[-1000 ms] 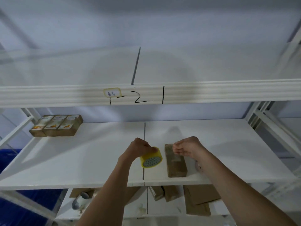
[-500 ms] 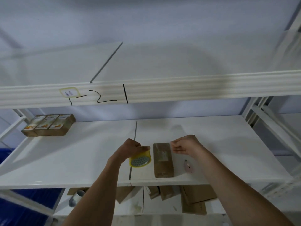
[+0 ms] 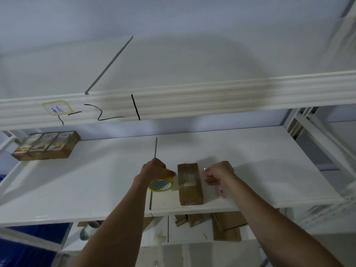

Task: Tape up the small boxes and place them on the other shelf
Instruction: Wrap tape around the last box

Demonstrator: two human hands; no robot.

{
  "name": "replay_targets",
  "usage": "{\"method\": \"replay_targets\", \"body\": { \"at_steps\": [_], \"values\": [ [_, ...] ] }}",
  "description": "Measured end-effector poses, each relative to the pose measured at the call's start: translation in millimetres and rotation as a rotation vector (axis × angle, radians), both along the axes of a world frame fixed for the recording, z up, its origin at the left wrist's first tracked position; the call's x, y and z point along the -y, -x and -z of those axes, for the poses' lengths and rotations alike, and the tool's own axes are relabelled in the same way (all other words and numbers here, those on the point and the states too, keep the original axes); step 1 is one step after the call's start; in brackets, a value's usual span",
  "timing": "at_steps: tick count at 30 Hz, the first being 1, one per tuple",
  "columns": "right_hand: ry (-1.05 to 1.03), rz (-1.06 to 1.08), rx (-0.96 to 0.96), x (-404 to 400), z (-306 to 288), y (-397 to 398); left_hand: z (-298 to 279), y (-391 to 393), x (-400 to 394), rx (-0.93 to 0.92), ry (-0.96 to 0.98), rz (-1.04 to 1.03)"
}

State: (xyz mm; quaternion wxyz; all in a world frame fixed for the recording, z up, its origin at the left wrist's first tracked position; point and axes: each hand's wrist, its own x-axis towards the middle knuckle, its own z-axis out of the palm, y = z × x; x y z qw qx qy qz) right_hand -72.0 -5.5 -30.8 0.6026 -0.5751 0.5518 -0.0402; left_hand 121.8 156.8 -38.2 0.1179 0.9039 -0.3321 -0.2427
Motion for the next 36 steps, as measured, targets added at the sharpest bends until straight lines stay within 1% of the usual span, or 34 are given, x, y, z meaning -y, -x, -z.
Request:
{"method": "replay_targets", "body": {
  "at_steps": [5, 8, 13, 22, 26, 36],
  "values": [
    [-0.044, 0.016, 0.025, 0.4, 4.9, -0.7, 10.7, -5.9, 1.9, -0.028, -0.013, -0.001],
    [-0.037, 0.015, -0.003, -0.9, 9.4, -1.3, 17.1, -5.3, 1.9, -0.050, -0.002, -0.013],
    [-0.022, 0.022, -0.031, -0.1, 15.4, 0.2, 22.6, -3.2, 3.6, -0.020, -0.018, 0.014],
    [-0.025, 0.031, -0.006, -2.5, 21.9, -3.4, 26.6, -4.4, 1.1, -0.049, -0.009, -0.001],
    [-0.015, 0.029, -0.039, -2.4, 24.1, -7.0, 29.2, -3.9, -1.3, -0.052, -0.003, -0.002],
    [-0.017, 0.131, -0.091, -4.9, 37.9, -9.8, 32.4, 0.1, 4.9, -0.063, -0.045, -0.013]
  ]
}}
